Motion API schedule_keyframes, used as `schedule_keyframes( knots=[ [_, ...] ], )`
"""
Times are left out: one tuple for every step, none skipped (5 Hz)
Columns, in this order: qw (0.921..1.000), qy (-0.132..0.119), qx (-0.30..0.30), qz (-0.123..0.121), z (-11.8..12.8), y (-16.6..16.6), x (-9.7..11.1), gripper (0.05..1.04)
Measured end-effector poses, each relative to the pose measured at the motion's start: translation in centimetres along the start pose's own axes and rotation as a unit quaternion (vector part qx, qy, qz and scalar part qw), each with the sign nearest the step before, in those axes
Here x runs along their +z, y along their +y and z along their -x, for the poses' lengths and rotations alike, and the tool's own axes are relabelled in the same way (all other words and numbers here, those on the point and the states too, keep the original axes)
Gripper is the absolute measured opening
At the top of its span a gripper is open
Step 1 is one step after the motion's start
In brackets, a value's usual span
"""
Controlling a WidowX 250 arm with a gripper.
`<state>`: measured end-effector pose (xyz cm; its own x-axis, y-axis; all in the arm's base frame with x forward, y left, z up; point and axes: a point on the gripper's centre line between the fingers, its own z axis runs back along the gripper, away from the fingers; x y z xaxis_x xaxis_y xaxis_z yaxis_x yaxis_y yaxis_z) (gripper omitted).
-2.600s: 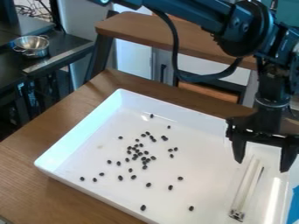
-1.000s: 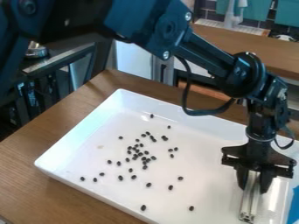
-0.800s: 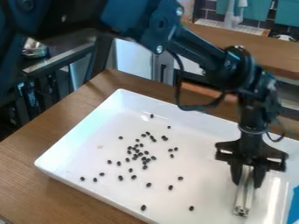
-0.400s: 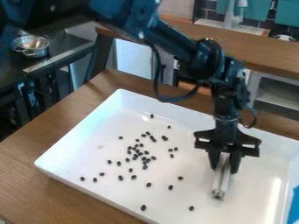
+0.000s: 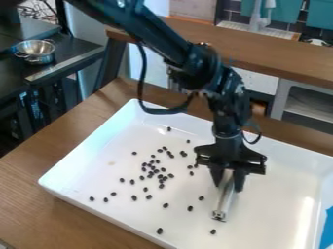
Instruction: Sweep into pile
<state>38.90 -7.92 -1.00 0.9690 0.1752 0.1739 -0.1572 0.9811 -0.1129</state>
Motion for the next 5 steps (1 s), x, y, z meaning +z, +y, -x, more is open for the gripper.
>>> schedule_keyframes(
  knots=[
    [0.9998,0.019,0.010,-0.004,0.5,2.6,0.4,0.382],
    [0.9988,0.037,0.032,-0.004,0.1,6.1,0.9,0.382],
    [0.9973,0.050,0.054,-0.002,-0.9,9.8,2.0,0.382],
    [0.9959,0.053,0.073,0.008,-1.2,14.8,3.0,0.382],
    [0.9966,0.041,0.070,0.010,-1.0,19.4,3.6,0.382]
  ],
)
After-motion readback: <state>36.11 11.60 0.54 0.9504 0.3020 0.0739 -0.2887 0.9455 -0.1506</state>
